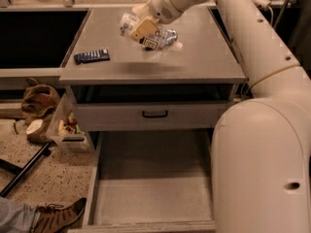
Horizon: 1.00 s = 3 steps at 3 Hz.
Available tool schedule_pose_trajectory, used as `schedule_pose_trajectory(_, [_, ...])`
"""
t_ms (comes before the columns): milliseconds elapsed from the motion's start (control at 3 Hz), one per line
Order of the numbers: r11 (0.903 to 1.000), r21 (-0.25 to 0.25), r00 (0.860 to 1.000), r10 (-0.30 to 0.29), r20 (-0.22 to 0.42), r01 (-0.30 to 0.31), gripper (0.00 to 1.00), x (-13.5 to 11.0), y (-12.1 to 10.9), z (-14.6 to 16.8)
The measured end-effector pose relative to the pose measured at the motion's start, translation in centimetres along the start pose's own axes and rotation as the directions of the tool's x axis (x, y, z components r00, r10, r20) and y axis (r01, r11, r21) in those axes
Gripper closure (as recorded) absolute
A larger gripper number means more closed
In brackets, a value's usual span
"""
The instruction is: Pick blue plastic bottle from middle drawer and place on counter
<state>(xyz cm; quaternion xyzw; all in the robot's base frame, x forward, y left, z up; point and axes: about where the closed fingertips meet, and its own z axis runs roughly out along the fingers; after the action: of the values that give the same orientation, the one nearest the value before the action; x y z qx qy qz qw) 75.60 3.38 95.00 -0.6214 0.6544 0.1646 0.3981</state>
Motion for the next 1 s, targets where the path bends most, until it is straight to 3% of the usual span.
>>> schedule_pose_trajectory(333, [0.9979,-0.035,0.996,0.056,0.067,-0.054,1.00,1.5,0.1,0.7])
schedule_pose_trajectory(667, [0.9941,-0.064,0.992,0.093,0.085,-0.088,1.00,3.0,0.5,1.4])
schedule_pose_trajectory(1000, [0.9908,-0.089,0.992,0.108,0.065,-0.102,1.00,4.1,1.1,2.0])
